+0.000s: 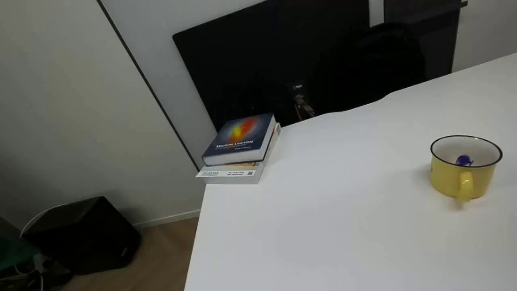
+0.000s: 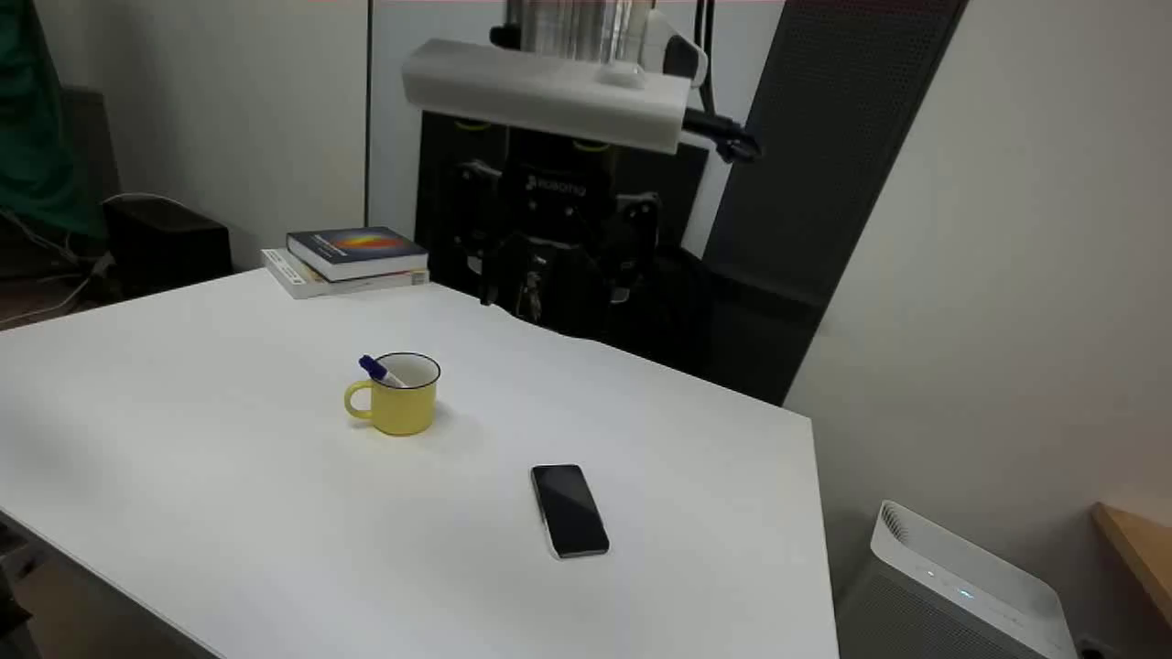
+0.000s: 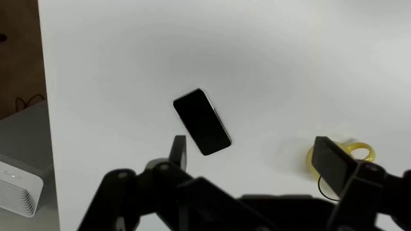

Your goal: Take the marker out of the cup and put it on the table

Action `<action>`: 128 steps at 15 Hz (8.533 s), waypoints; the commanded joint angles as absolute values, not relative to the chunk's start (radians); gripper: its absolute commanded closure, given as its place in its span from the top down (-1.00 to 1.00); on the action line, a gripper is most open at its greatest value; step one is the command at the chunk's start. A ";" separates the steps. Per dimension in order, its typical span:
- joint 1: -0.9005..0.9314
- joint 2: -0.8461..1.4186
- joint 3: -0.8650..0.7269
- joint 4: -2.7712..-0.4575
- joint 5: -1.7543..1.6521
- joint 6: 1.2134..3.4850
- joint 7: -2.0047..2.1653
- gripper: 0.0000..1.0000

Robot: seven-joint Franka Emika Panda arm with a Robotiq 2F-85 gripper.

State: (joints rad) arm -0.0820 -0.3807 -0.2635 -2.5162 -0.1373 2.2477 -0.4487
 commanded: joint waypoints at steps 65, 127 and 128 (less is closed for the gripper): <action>0.115 0.411 0.145 -2.250 -1.183 2.738 0.264 1.00; 0.183 0.344 0.122 -2.251 -1.100 2.685 0.236 1.00; 0.182 0.345 0.122 -2.251 -1.101 2.686 0.234 0.50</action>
State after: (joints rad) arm 0.1797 0.3604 0.1325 -2.2420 -1.0745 2.6734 0.2005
